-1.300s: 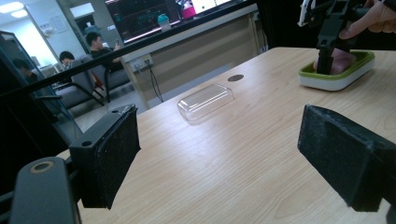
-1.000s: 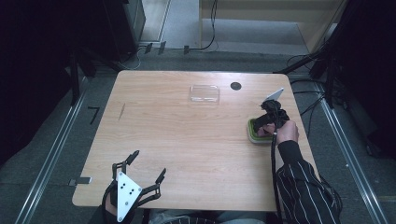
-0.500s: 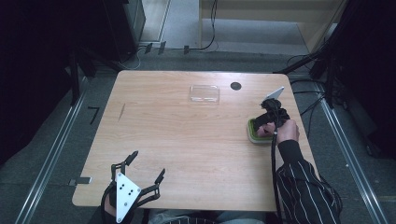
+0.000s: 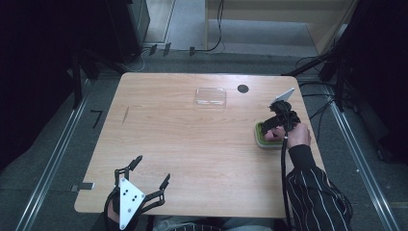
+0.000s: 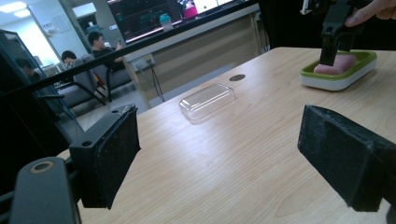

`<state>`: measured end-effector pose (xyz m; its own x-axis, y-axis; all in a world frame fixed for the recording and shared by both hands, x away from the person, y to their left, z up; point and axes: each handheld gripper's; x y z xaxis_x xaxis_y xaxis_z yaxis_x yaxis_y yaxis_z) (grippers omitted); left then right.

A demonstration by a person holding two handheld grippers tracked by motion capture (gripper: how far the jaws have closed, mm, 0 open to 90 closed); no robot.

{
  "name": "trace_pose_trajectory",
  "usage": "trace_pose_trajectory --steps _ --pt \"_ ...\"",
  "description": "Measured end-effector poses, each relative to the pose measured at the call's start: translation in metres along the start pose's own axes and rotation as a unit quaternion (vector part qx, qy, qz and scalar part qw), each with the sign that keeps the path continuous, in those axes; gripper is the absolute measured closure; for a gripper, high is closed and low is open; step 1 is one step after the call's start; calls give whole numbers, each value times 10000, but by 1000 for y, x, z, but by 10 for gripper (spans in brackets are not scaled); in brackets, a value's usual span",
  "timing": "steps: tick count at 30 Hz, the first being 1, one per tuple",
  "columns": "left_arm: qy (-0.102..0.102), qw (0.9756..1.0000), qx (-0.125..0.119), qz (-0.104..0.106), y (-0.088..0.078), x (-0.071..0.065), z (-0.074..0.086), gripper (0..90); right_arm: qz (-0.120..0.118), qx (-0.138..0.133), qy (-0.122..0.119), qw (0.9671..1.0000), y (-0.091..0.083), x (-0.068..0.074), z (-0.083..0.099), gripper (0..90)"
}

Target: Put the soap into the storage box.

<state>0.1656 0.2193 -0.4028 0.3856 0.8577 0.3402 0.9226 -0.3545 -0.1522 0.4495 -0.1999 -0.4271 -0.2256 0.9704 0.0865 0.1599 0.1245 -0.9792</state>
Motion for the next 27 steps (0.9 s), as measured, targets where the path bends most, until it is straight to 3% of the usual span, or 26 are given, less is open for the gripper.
trace_pose_trajectory --steps 14,27 --pt "1 10000 -14 33 2 -1 -1 131 -129 164 -315 9993 -13 10 20 109" --pt "-9 10000 -24 40 2 -1 -1 131 -94 452 -590 9972 -13 19 39 105"
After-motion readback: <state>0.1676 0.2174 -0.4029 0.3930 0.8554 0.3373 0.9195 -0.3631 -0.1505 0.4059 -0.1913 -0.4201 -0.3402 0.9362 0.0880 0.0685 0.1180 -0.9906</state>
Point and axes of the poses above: each handheld gripper's, and its own axes: y roughly forward along the jaws, z roughly out of its underside, x roughly to its left, and after that the axes turned 2 degrees about -z, right-handed
